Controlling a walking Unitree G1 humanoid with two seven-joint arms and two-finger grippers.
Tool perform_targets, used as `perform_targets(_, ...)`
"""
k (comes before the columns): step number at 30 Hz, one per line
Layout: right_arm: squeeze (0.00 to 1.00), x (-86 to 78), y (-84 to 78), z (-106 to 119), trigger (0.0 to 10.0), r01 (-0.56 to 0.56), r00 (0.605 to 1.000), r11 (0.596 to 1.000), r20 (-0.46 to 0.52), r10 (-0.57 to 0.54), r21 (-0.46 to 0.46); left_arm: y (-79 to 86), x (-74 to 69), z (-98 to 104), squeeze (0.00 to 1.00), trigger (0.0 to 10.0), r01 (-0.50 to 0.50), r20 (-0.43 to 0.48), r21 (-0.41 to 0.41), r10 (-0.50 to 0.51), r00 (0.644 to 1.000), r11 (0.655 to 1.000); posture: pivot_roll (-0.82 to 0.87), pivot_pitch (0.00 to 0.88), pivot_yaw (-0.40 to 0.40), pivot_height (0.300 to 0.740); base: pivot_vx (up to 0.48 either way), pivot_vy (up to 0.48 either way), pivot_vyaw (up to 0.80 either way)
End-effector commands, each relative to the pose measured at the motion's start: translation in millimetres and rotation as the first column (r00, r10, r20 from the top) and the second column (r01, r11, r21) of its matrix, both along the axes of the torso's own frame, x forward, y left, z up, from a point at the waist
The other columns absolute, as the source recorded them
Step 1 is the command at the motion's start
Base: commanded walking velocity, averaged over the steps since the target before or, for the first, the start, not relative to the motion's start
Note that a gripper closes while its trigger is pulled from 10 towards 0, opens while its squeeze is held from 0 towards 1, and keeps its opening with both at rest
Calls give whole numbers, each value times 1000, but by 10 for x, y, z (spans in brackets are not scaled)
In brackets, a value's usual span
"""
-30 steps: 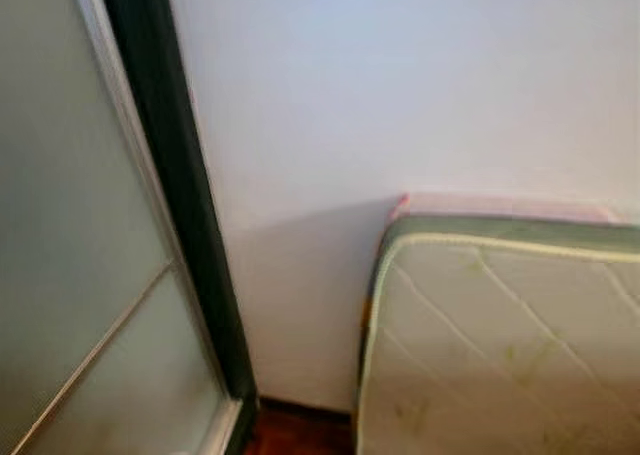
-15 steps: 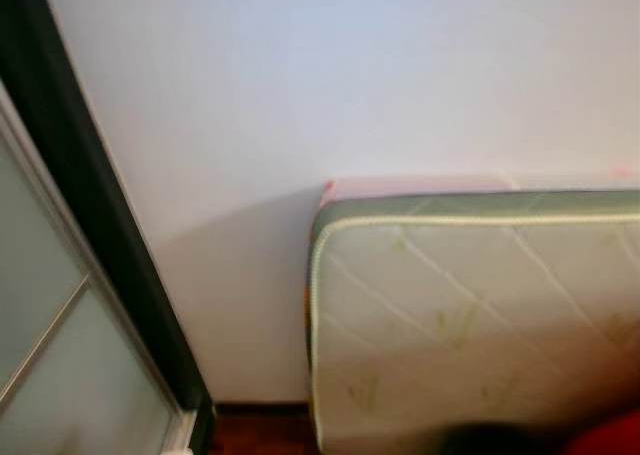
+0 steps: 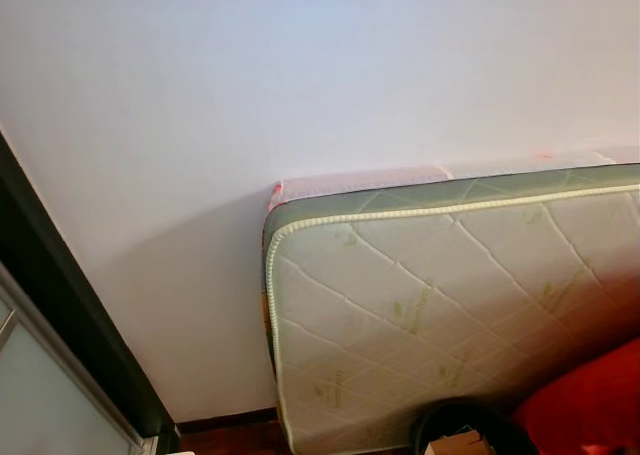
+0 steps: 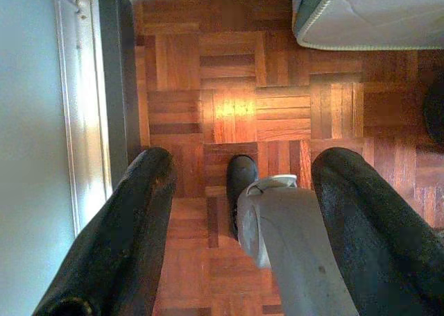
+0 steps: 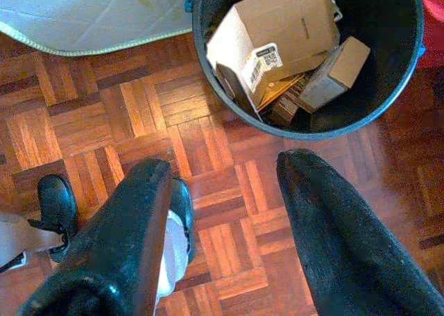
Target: Clean up the room
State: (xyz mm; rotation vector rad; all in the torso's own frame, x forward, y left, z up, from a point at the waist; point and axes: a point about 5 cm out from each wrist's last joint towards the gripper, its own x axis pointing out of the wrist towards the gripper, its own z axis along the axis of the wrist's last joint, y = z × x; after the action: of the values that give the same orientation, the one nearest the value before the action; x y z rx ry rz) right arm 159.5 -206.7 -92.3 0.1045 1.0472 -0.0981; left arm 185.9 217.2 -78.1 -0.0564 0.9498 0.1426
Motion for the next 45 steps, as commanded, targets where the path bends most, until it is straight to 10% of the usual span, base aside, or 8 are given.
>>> perform_targets(1,0,-15,12,-9,10000,-1,1000,1000,-10,1,-1,29,-50,-19,0,10000,35,-22,25,-35,999,999,23,0,-9,740,0,0,-775)
perform_targets(45,0,19,-29,11,10000,49,999,999,10,-49,-11,5,-8,-3,0,10000,37,-8,12,-36,999,999,7,0,-13,740,0,-181,-563)
